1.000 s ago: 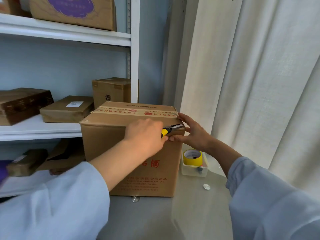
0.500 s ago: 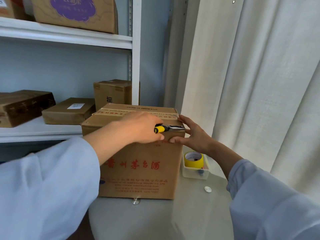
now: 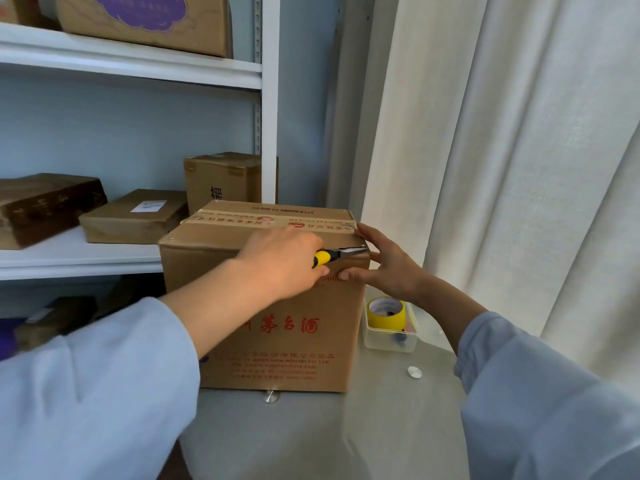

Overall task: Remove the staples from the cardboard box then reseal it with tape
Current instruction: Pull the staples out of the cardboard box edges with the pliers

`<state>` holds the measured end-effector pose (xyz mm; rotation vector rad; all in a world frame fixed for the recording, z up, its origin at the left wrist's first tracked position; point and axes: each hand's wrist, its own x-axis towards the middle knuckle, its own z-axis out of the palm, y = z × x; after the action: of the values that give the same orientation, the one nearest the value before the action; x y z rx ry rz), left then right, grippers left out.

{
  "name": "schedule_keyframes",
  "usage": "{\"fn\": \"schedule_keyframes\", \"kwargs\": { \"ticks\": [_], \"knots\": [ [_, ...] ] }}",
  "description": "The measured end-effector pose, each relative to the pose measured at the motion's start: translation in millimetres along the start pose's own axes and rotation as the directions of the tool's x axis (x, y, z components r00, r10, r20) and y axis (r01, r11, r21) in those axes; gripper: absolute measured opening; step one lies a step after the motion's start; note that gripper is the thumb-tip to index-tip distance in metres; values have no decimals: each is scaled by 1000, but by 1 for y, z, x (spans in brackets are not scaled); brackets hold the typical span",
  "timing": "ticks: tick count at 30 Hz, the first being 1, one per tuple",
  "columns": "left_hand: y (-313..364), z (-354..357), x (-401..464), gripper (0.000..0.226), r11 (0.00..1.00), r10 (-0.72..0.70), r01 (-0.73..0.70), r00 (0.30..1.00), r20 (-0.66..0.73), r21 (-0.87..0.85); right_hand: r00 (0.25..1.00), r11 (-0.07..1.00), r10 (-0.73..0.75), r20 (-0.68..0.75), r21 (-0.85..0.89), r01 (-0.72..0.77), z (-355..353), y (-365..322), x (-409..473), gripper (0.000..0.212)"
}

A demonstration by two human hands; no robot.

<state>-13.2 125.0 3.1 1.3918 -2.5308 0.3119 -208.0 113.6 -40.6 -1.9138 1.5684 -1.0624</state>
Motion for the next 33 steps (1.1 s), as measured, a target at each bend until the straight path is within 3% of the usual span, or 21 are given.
{"fn": "schedule_keyframes", "kwargs": {
  "ticks": [9,20,25,33],
  "knots": [
    [15,15,-21,42,995,-92,90,990,-108,-31,1000,999,-14,-8,-43,13,1,-3,-1,88],
    [-26,-12,14,52,993,112,-116,988,103,29,1000,1000,-5,29,-3,5,1,-10,-4,87],
    [-22,-10,12,52,996,85,-87,992,92,24,1000,1000,-6,23,-7,6,1,-10,-6,84],
    [-4,8,-10,42,999,-27,26,999,-43,-27,997,969,-40,-67,-248,22,1,-11,-6,91]
  ]
}}
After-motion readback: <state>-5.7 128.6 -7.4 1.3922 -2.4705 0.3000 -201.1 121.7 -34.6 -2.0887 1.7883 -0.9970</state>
